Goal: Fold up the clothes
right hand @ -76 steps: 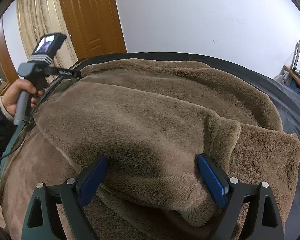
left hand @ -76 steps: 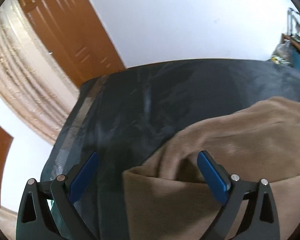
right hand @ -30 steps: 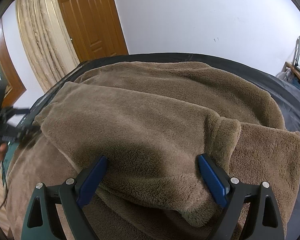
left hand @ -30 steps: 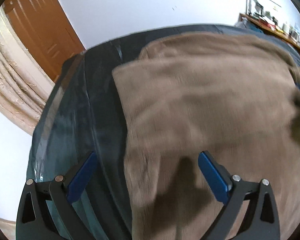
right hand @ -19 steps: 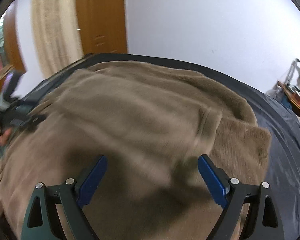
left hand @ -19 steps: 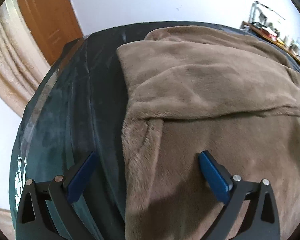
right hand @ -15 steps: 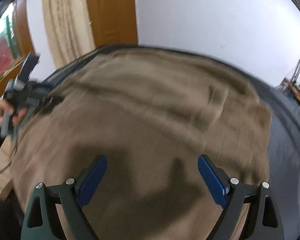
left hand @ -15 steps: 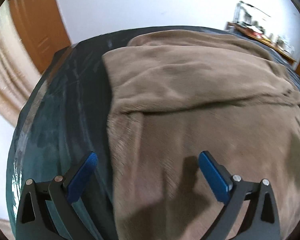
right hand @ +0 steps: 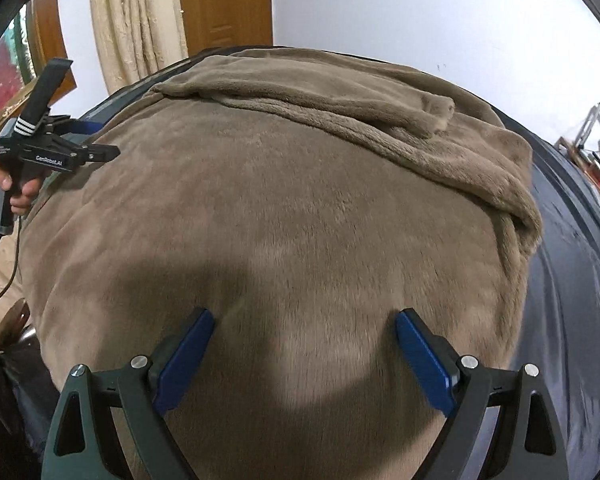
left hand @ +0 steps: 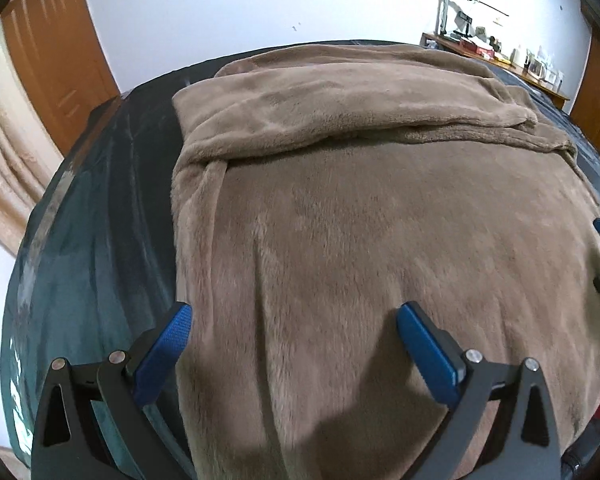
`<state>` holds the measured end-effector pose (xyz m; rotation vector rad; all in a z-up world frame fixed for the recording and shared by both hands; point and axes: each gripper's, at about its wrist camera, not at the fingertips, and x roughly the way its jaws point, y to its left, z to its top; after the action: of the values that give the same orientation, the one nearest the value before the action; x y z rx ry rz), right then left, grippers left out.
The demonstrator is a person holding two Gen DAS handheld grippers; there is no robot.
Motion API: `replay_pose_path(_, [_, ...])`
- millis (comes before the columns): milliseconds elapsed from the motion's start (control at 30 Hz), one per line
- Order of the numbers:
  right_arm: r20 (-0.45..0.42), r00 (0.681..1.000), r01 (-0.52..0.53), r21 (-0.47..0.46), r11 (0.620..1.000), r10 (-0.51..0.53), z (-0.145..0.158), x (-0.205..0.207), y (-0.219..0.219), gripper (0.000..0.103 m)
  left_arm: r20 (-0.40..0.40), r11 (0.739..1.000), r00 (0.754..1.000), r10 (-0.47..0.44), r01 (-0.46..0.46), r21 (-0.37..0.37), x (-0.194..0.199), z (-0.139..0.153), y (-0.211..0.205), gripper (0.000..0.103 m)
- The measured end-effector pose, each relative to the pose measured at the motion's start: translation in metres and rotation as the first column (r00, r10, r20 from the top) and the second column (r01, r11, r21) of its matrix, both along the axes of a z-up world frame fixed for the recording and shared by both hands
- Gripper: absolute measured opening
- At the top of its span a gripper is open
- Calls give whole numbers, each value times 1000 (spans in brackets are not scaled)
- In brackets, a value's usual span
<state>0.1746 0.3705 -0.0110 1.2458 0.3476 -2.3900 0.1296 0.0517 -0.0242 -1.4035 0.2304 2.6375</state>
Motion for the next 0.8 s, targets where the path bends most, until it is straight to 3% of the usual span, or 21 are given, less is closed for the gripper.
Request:
replay_pose_path(433, [-46,996,72,-177,982,-81,4,89,44,94,-34,988,994,100,-94,125,75,-2,-53,102])
replay_pose_path(700, [-33,998,45,-282,958,-56,3,129,46,94,-33,939,992,121,-104,329,131,5,-93,102])
replay_pose_path(800, [-35,998,45,-317,947,-59,1,138,49,94,-35,925,994,108,-88,370,147,3,-99,102])
